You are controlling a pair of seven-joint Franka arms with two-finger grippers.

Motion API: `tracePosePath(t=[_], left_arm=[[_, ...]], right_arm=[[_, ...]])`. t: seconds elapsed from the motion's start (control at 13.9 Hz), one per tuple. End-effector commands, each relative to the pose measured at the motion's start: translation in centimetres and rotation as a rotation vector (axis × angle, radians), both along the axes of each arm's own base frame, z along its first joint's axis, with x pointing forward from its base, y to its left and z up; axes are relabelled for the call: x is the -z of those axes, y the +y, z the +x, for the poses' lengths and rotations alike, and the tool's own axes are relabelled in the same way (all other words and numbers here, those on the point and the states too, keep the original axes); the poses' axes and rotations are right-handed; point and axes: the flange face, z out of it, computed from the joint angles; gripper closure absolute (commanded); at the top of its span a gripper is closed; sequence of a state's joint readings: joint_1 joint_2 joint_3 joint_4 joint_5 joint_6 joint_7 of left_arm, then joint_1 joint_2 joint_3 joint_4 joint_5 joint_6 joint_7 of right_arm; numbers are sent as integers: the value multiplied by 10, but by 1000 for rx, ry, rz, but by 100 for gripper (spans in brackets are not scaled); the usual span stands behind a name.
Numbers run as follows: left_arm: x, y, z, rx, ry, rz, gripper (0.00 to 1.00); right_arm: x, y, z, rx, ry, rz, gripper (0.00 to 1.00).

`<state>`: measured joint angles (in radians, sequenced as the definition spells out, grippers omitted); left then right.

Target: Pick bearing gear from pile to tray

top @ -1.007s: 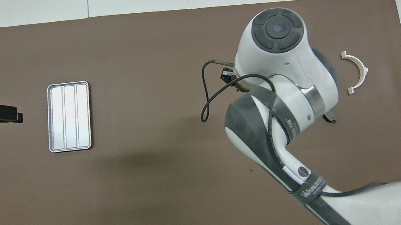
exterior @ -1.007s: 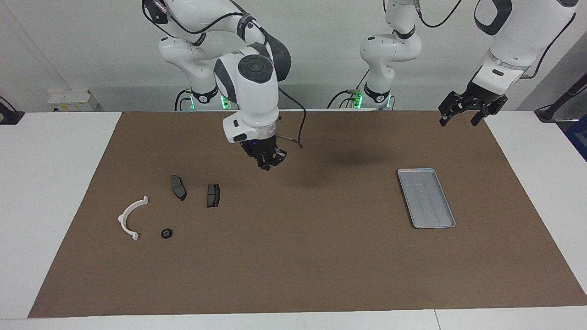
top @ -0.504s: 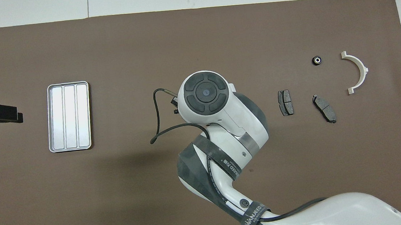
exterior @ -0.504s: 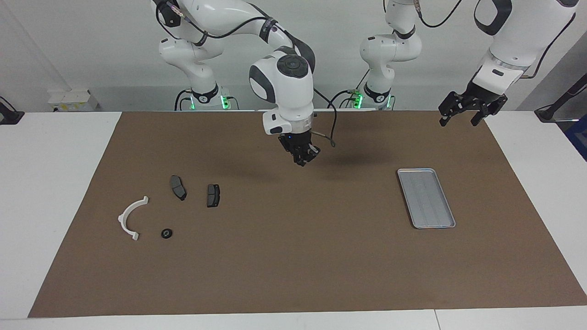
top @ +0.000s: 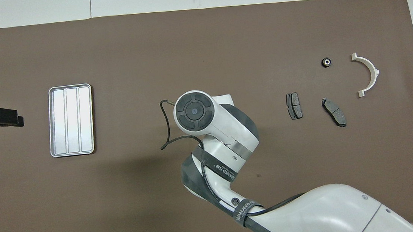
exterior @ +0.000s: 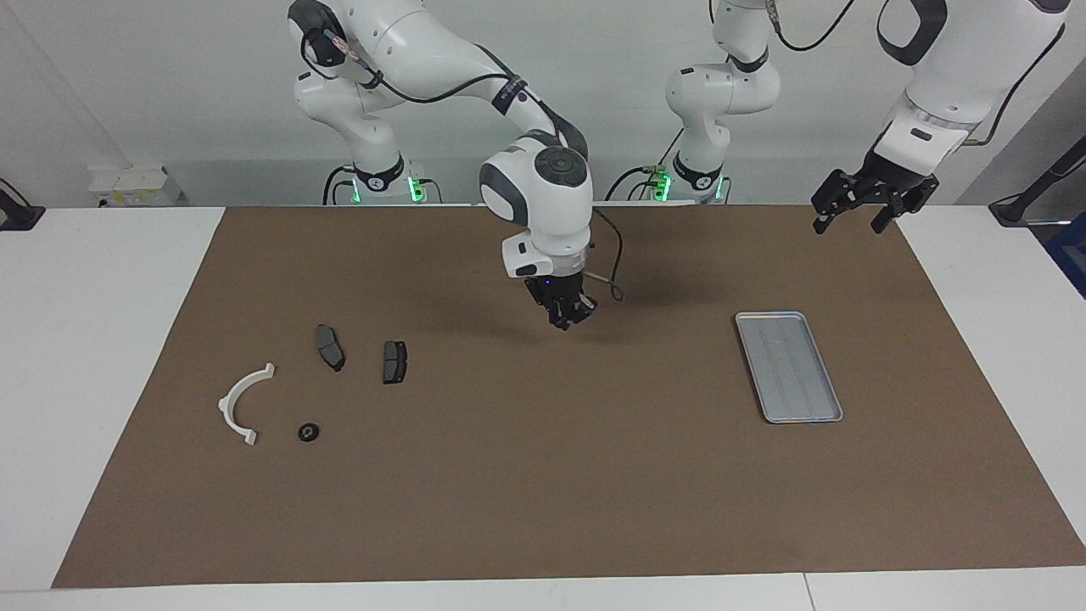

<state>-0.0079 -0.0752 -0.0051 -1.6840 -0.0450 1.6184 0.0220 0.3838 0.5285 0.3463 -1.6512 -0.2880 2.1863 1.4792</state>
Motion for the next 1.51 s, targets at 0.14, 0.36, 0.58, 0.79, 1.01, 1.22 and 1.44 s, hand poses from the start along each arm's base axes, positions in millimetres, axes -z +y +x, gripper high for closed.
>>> tracePosePath(t=[0.14,0.36,0.58,0.79,1.01,1.22,1.44], left_arm=[[-1,0,-7,-5,-4,-12,0],[-2,-1,-7,-8,-10,-12,0],[1,1,-7,-7,-6,-12,0],[1,5,-7,-14,-7,1,0],[1,9,-7,-15,-3,36,0],[2,4,-7,-55,-8,36,0],[3,-20,-9,-20,-8,36,0]], right_arm=[[19,1,9,2,-54,4,100],[30,-7,14,-7,-64,-7,100],[37,-10,11,-12,-66,0,100],[39,-13,12,-9,-65,0,100],[39,-13,12,-9,-64,-1,100],[38,-13,12,1,-61,1,95],[37,-14,13,9,-57,-3,28]])
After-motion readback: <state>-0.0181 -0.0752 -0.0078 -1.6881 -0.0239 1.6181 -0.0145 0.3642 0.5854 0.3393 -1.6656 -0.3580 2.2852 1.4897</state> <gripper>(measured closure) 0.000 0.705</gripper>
